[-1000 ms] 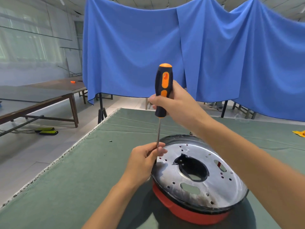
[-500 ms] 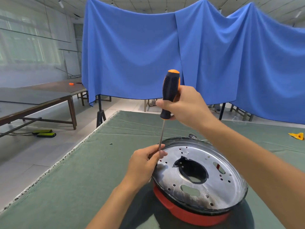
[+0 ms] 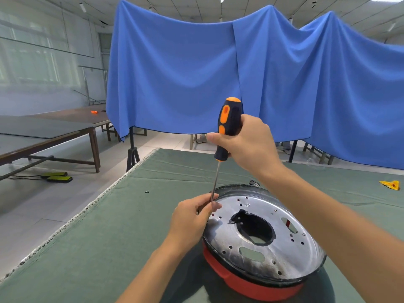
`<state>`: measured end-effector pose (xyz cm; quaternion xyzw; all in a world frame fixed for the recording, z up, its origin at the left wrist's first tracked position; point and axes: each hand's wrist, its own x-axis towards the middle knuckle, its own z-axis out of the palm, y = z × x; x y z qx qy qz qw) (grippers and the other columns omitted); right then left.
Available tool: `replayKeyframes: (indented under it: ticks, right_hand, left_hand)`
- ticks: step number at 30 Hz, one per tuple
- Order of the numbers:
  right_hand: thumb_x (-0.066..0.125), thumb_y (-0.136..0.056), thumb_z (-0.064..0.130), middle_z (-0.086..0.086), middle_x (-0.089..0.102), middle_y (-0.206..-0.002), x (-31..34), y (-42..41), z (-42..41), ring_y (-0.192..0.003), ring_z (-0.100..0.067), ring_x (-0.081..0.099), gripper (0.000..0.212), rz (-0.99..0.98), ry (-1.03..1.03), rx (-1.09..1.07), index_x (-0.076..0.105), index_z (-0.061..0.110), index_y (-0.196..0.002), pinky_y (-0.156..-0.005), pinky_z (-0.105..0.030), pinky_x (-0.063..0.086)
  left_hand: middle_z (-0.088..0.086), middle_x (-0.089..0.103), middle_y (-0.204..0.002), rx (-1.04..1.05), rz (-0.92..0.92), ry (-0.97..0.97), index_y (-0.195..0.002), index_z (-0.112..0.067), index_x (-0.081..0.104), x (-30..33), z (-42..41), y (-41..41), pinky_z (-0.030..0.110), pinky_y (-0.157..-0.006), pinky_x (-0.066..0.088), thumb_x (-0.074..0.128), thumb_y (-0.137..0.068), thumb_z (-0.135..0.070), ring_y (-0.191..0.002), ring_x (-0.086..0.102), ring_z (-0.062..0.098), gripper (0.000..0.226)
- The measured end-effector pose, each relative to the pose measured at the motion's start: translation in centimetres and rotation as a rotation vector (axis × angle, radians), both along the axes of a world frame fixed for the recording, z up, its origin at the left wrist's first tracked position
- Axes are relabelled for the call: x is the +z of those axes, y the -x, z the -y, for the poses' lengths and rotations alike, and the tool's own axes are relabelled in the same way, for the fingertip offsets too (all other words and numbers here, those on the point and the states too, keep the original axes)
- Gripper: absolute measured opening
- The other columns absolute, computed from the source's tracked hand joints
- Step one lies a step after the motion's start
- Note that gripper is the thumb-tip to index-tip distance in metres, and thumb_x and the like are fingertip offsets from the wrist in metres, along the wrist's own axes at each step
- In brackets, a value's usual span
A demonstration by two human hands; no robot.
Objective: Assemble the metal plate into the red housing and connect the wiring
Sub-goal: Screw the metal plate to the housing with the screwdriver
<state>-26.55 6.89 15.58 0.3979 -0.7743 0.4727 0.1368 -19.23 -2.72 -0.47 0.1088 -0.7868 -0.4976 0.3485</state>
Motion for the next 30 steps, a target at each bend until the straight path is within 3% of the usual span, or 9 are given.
replayKeyframes:
  ticks: [3,6,9,13,16,18,20,24,30]
  right_hand:
    - [0.077,-0.074,0.043,0.007,0.055,-0.071,0.1,-0.4,0.0,-0.070,-0.014,0.057,0.036,0.028,-0.006,0.073,0.051,0.018,-0.080,-0.072,-0.040,0.055]
    - [0.068,-0.086,0.021,-0.011,0.063,-0.093,0.3,-0.3,-0.3,-0.091,-0.029,0.066,0.019,0.216,-0.036,0.342,0.051,0.011,-0.089,-0.086,-0.051,0.053]
    - [0.071,-0.084,0.019,-0.007,0.062,-0.083,0.1,0.1,-0.3,-0.088,-0.031,0.065,0.019,0.143,-0.015,0.266,0.054,0.011,-0.087,-0.083,-0.051,0.053]
    - [0.080,-0.070,0.042,0.011,0.056,-0.069,-0.6,-0.2,0.2,-0.068,-0.005,0.060,0.040,0.001,0.045,0.030,0.047,0.021,-0.080,-0.062,-0.023,0.051]
    - [0.075,-0.075,0.042,0.011,0.057,-0.068,-0.4,-0.4,0.2,-0.064,0.009,0.055,0.037,-0.015,-0.021,0.102,0.046,0.020,-0.083,-0.058,-0.010,0.041]
    - [0.070,-0.082,0.028,-0.006,0.065,-0.090,-0.1,-0.4,0.1,-0.085,-0.006,0.065,0.029,0.125,-0.056,0.265,0.050,0.011,-0.095,-0.080,-0.034,0.053]
    - [0.069,-0.085,0.017,-0.013,0.064,-0.094,0.0,-0.4,-0.2,-0.094,-0.033,0.064,0.023,0.156,-0.057,0.323,0.052,0.005,-0.096,-0.086,-0.052,0.051]
    - [0.075,-0.079,0.032,0.008,0.056,-0.070,-0.7,-0.2,0.0,-0.065,-0.002,0.058,0.029,-0.004,-0.004,0.096,0.050,0.018,-0.083,-0.064,-0.019,0.049]
    - [0.076,-0.072,0.049,0.014,0.059,-0.072,-1.0,-1.1,0.4,-0.073,-0.004,0.057,0.039,-0.042,0.004,0.024,0.051,0.023,-0.088,-0.063,-0.024,0.043]
  left_hand:
    - [-0.013,0.075,-0.083,-0.009,0.003,-0.031,-0.096,-0.037,0.066,0.0,0.0,-0.2,0.040,-0.085,0.055,0.062,-0.091,-0.016,-0.087,0.070,0.008,0.022]
    - [-0.011,0.075,-0.083,-0.027,0.011,-0.069,-0.101,-0.025,0.070,0.1,0.1,-0.2,0.035,-0.080,0.057,0.062,-0.091,-0.014,-0.087,0.070,0.008,0.017]
    - [-0.009,0.075,-0.085,-0.047,0.006,-0.079,-0.097,-0.035,0.067,0.1,0.0,-0.1,0.044,-0.082,0.056,0.062,-0.086,-0.028,-0.090,0.070,0.011,0.014]
    - [-0.007,0.075,-0.086,-0.060,-0.004,-0.115,-0.095,-0.036,0.067,-0.1,0.0,0.0,0.049,-0.083,0.055,0.059,-0.079,-0.032,-0.092,0.070,0.013,0.018]
    - [-0.005,0.076,-0.085,-0.063,-0.006,-0.135,-0.094,-0.033,0.068,-0.2,0.1,0.0,0.049,-0.082,0.055,0.059,-0.080,-0.029,-0.091,0.070,0.014,0.018]
    - [-0.005,0.075,-0.085,-0.061,-0.004,-0.128,-0.094,-0.033,0.068,-0.3,0.3,0.1,0.048,-0.082,0.056,0.061,-0.084,-0.022,-0.090,0.070,0.015,0.016]
    - [-0.006,0.075,-0.084,-0.060,0.000,-0.121,-0.093,-0.035,0.068,-0.3,0.3,0.1,0.048,-0.083,0.056,0.061,-0.086,-0.020,-0.089,0.070,0.013,0.018]
    - [-0.009,0.075,-0.084,-0.049,-0.003,-0.122,-0.092,-0.038,0.067,-0.3,0.0,0.2,0.047,-0.083,0.055,0.059,-0.079,-0.030,-0.090,0.070,0.012,0.017]
    - [-0.004,0.075,-0.084,-0.042,-0.013,-0.169,-0.093,-0.029,0.069,-0.6,0.1,0.1,0.048,-0.075,0.058,0.060,-0.091,-0.005,-0.074,0.073,0.018,0.025]
